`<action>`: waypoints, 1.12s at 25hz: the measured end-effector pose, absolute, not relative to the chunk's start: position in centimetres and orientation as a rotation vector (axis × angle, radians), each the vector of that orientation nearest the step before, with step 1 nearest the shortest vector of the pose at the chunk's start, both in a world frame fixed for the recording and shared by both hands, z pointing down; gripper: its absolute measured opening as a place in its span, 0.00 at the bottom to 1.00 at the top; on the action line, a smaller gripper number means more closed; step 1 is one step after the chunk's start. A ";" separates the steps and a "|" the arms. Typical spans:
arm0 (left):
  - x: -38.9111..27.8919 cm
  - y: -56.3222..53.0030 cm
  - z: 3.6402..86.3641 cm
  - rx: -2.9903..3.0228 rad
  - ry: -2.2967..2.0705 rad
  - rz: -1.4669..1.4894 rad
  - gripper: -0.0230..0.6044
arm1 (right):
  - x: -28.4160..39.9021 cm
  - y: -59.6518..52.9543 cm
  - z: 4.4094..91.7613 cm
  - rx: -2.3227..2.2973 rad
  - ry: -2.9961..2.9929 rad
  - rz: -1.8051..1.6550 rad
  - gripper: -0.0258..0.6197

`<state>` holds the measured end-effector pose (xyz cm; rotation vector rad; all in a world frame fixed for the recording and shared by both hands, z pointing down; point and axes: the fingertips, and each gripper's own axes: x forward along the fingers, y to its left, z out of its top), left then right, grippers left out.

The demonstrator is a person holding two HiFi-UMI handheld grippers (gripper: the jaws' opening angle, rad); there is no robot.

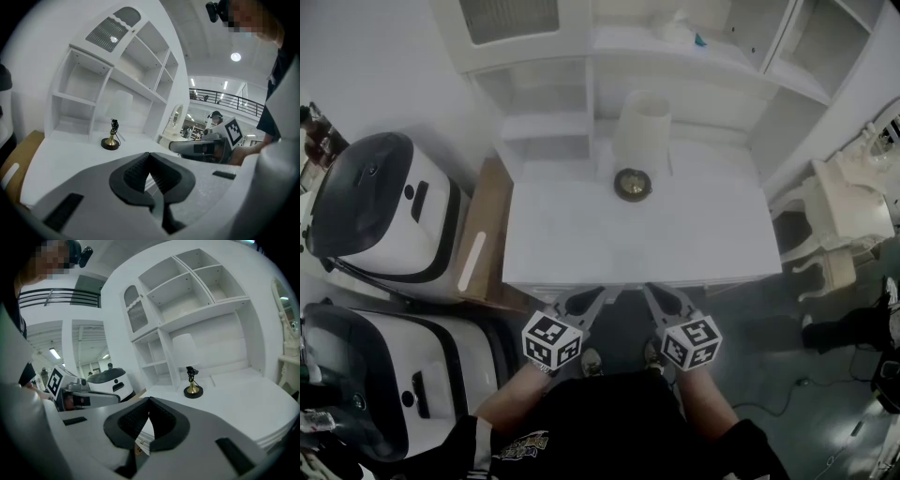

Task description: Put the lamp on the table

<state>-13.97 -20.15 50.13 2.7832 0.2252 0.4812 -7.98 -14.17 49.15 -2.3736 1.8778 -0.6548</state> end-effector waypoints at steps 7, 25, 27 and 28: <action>-15.1 -20.1 50.3 2.786 0.249 0.480 0.05 | -9.2 -14.2 49.3 -2.391 1.865 -0.647 0.08; -16.9 -19.7 49.8 2.787 0.258 0.452 0.05 | -11.4 -14.1 48.3 -2.392 1.898 -0.618 0.08; -17.1 -19.6 49.8 2.787 0.260 0.453 0.05 | -11.5 -14.1 48.2 -2.391 1.898 -0.615 0.08; -17.1 -19.5 49.8 2.787 0.261 0.453 0.05 | -11.5 -14.0 48.2 -2.391 1.899 -0.613 0.08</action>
